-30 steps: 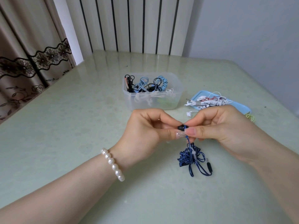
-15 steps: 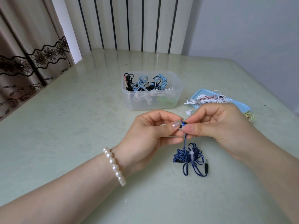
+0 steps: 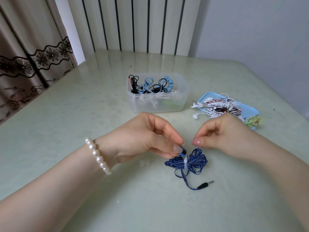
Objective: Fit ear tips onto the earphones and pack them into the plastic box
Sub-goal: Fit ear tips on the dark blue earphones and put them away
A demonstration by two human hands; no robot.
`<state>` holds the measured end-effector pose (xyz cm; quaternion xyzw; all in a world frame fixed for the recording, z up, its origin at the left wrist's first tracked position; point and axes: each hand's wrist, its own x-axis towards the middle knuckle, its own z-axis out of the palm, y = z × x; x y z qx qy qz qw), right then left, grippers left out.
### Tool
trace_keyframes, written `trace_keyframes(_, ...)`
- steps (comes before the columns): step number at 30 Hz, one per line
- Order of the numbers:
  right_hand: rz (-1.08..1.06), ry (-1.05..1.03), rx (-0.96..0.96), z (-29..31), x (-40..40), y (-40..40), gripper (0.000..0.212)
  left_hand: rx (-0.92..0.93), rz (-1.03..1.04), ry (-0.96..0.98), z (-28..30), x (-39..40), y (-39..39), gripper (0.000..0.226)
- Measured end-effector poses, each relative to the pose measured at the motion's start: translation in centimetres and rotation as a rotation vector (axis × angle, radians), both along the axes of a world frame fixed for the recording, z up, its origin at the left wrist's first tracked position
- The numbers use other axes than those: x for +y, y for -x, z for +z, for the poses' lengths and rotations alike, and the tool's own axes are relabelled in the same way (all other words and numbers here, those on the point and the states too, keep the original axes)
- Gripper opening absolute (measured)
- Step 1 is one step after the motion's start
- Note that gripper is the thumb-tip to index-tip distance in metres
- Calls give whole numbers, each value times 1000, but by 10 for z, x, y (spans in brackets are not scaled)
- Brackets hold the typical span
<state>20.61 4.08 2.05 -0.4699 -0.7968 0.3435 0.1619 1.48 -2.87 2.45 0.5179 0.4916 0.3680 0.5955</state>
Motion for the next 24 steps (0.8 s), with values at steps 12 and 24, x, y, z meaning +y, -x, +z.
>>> trace_keyframes(12, -29, 66, -223, -11, -8, 11, 27, 282, -119, -57, -4, -1, -3, 9)
trace_keyframes(24, -8, 156, -156, -4, -7, 6, 20, 174, -119, -21, -7, 0, -3, 16)
